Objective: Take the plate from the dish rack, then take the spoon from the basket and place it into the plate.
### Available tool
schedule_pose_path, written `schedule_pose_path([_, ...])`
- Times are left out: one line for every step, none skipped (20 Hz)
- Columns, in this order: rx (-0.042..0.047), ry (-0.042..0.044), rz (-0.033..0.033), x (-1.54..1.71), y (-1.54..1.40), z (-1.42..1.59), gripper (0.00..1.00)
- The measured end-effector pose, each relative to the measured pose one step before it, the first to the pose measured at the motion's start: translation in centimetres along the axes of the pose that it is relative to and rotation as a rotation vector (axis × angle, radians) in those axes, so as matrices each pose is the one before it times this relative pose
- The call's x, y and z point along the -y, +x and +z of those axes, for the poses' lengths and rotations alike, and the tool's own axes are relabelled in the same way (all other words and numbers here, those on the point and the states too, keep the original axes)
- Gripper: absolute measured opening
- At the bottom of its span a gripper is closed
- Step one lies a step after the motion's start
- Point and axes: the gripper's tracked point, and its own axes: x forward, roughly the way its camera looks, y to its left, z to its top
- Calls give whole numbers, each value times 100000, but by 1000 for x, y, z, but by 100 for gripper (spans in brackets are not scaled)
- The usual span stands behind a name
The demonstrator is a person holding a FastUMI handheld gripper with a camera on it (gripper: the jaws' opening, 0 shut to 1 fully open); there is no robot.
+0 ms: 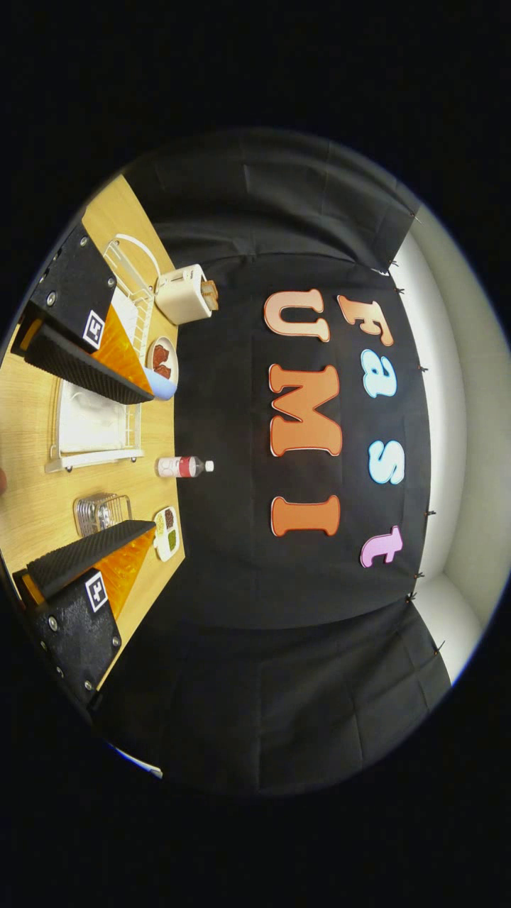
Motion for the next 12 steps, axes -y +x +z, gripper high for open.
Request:
schedule_pose_path([-936,-526,1019,-526,591,387,98])
schedule_pose_path([-857,-609,1353,-736,619,319,98])
schedule_pose_path([-528,-732,1075,-606,782,556,98])
schedule_pose_path([-804,-1096,585,-555,857,411,98])
schedule_pose_path([-1166,-1298,401,-571,1072,256,98])
schedule_pose_path([-1299,-1166,1360,-862,1066,104,98])
schedule_pose_path([-1836,-593,1537,-979,1065,-22,98])
schedule_pose_path([-2055,-52,1977,-940,984,-124,98])
schedule_pose_path([-2678,637,2202,-993,1046,-218,98])
schedule_pose_path([-2181,193,1429,-738,1103,-428,98])
schedule_pose_path([-2094,-625,-42,-334,1196,-358,98])
schedule_pose_path([-2111,-1402,-1165,-271,1101,-495,98])
